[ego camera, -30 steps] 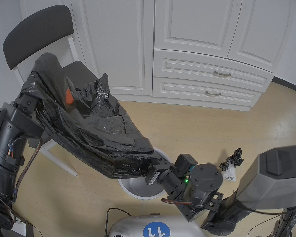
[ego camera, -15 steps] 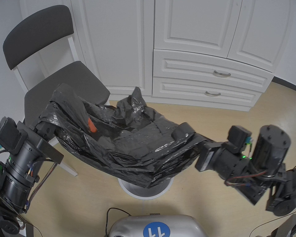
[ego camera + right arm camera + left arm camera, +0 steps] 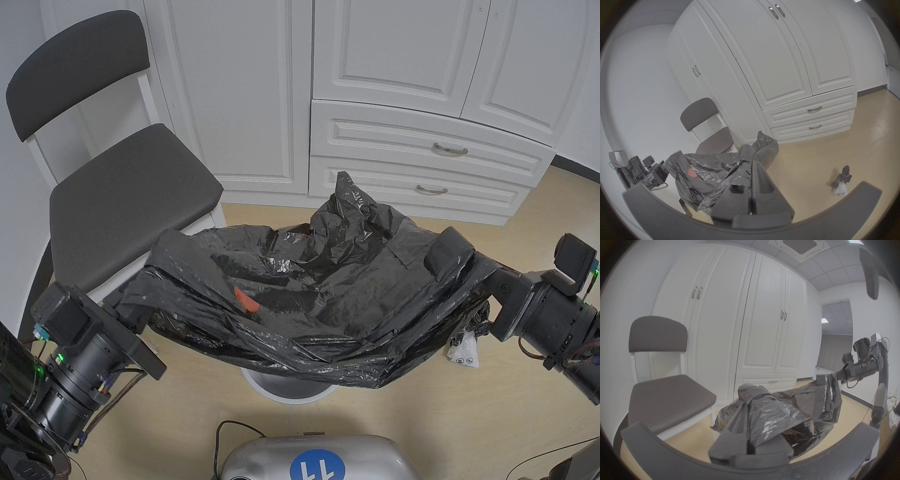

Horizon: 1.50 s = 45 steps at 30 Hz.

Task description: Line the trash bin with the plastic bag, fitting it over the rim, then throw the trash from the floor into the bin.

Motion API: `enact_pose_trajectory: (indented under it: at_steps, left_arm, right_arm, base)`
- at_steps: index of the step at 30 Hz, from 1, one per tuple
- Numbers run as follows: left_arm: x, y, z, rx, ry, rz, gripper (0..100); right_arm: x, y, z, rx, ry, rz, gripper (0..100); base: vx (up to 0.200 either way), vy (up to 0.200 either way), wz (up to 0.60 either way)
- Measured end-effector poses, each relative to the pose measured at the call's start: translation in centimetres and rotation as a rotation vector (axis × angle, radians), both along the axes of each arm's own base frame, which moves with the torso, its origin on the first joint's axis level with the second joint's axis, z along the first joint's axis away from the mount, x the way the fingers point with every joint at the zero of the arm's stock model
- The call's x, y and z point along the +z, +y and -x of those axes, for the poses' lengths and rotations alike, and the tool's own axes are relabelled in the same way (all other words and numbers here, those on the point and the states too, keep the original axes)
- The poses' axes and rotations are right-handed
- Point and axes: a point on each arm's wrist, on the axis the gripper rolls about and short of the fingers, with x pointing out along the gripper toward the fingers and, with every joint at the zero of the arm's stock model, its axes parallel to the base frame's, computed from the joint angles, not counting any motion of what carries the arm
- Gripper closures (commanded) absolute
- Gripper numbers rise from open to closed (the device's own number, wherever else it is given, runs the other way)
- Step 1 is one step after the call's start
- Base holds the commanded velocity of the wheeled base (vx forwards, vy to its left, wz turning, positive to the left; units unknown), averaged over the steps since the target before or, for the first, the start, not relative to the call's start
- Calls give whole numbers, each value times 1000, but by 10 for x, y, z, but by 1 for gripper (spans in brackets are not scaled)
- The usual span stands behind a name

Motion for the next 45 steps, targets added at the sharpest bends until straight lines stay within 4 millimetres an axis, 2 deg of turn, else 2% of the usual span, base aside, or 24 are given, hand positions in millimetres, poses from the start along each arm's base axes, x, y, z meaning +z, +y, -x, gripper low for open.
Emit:
enact_pose_trajectory:
  at_steps: [12, 23, 34, 45]
  left_arm:
    - [-30, -10, -11, -6, 139, -70, 100]
    - [-50, -9, -13, 14, 267, -174, 100]
    - [-50, 0, -24, 89, 306, -186, 100]
    - [-41, 12, -23, 136, 322, -198, 100]
  right_arm:
    - [-25, -5, 5, 7, 7, 186, 100]
    - [-47, -16, 14, 23, 122, 394, 100]
    - [-52, -30, 25, 40, 154, 519, 100]
    - [-55, -36, 28, 38, 150, 564, 100]
  base:
    - [0, 0, 0]
    - [0, 0, 0]
    - [0, 0, 0]
    - [0, 0, 0]
